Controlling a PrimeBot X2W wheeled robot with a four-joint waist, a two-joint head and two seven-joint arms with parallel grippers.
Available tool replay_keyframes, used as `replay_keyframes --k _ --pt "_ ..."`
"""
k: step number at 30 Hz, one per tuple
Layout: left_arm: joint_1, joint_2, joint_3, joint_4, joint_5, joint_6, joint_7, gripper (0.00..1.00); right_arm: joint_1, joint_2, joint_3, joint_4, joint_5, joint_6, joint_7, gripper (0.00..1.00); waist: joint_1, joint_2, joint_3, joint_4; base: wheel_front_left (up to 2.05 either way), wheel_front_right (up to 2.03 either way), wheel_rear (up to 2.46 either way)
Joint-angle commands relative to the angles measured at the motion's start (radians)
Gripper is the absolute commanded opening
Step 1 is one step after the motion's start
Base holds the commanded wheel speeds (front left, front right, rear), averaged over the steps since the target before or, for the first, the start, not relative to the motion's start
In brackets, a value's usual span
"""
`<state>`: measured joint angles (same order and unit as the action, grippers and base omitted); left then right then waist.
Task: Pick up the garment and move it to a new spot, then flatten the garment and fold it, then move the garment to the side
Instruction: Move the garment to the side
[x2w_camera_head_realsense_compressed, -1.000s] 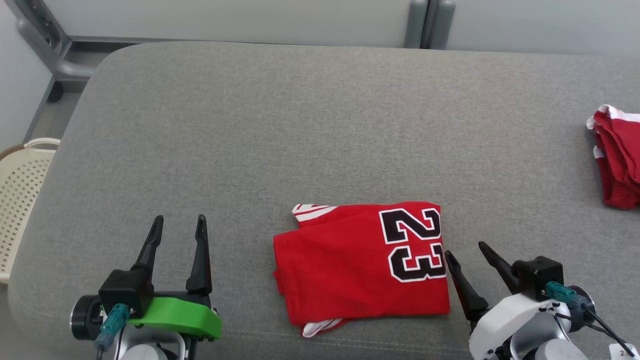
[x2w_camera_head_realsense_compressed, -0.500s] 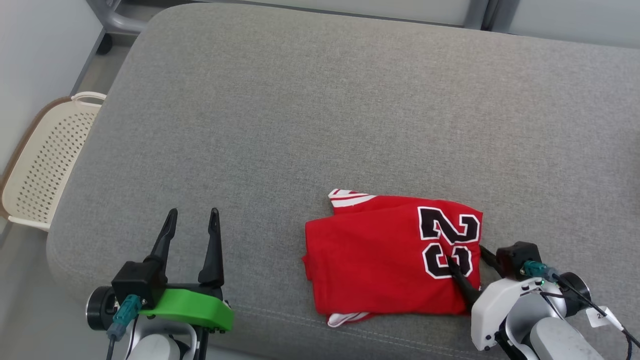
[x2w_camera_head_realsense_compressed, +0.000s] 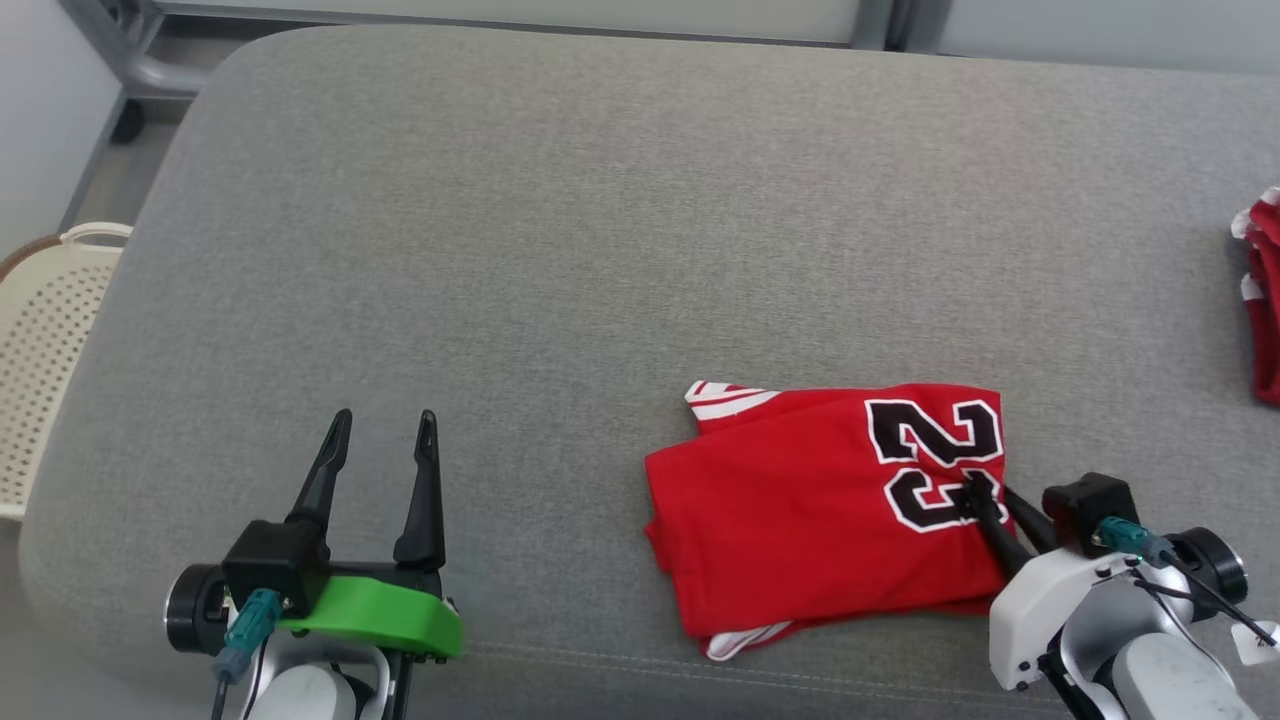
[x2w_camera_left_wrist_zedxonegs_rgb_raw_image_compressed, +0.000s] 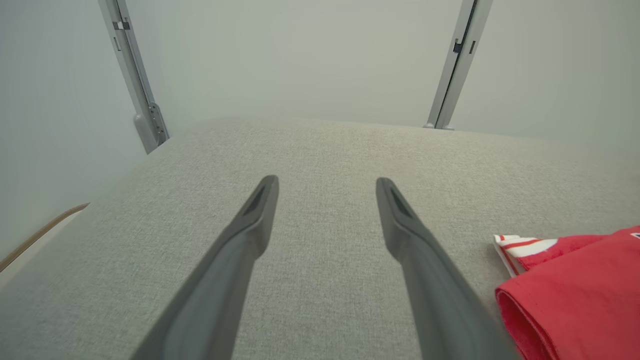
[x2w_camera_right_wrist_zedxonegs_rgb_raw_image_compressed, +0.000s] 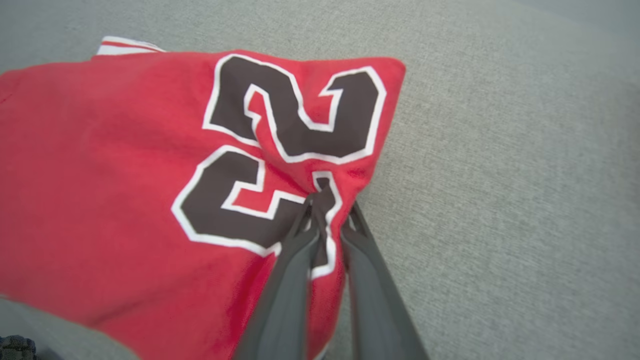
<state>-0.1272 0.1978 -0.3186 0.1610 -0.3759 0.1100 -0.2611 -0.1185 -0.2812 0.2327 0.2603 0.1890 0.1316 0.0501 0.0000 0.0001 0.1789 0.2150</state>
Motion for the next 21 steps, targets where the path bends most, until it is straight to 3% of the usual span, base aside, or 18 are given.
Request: replay_keyframes --k 1,13,21 --pt "-0.005 0.004 0.002 -0.007 0.008 -0.004 -0.003 1.00 0.023 -0.011 -0.027 -0.028 -0.011 -0.002 0.002 0.00 0.0000 -0.0001 0.007 -0.093 0.00 0.00 0.00" --pt "-0.071 0.058 0.004 -0.053 0.038 -0.009 0.024 1.00 0.059 0.008 -0.200 -0.207 -0.028 -0.002 -0.044 0.00 0.0000 -0.0001 0.075 -0.376 0.00 0.00 0.00" --pt "-0.144 0.076 -0.016 -0.070 0.052 -0.025 0.063 1.00 -0.168 0.001 -0.169 -0.136 0.024 -0.002 -0.081 0.00 0.0000 -0.0001 0.154 -0.439 0.00 0.00 0.00"
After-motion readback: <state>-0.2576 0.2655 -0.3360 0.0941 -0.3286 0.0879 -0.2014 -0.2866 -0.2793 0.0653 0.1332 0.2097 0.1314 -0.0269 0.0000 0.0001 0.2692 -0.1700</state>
